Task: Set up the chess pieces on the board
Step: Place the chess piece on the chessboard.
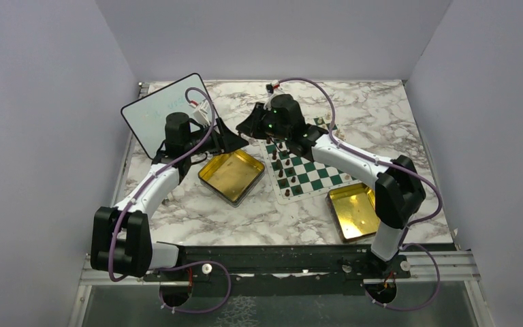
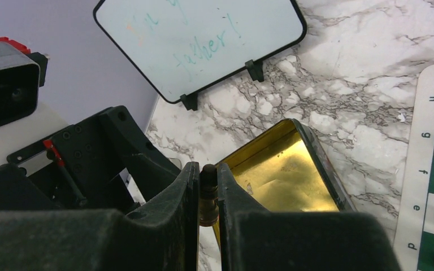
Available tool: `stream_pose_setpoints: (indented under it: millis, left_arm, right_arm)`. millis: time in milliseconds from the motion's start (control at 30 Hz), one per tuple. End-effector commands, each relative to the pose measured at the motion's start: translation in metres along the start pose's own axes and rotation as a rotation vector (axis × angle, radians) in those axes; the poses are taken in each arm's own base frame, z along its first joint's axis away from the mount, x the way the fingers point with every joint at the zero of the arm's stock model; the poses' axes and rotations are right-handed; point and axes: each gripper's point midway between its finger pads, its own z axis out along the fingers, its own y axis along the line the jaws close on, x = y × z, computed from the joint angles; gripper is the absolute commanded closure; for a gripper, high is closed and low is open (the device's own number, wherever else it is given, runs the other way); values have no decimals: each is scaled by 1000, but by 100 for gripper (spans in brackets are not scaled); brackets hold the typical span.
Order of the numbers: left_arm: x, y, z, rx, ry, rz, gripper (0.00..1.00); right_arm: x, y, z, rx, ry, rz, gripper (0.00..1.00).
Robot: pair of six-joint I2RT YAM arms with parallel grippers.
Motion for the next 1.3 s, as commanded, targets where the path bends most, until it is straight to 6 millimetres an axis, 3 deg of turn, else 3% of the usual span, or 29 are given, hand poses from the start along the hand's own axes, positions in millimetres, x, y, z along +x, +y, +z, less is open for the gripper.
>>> stream_pose_setpoints:
  millis: [0, 300, 567, 733, 900, 1133, 1267]
  left_arm:
    - [-18, -11, 1, 16, -74, 49, 35]
    - [-12, -10, 3, 31, -49, 68, 64]
    - [0, -10, 7, 79, 16, 72, 66]
    - [1, -7, 8, 81, 24, 96, 83]
    - [8, -3, 8, 88, 49, 158, 87]
    - [19, -11, 8, 145, 78, 283, 89]
    - [27, -15, 13, 156, 93, 335, 89]
  right_arm:
    - [-12, 26, -15, -93, -38, 30, 89]
    - [-8, 29, -22, -113, -27, 25, 87]
    - [-9, 32, -28, -130, -37, 31, 86]
    - [-7, 36, -34, -164, -20, 2, 85]
    - [0, 29, -46, -166, 29, -59, 78]
    - [2, 16, -77, -221, 121, -131, 58]
    - [0, 0, -95, -243, 216, -128, 55]
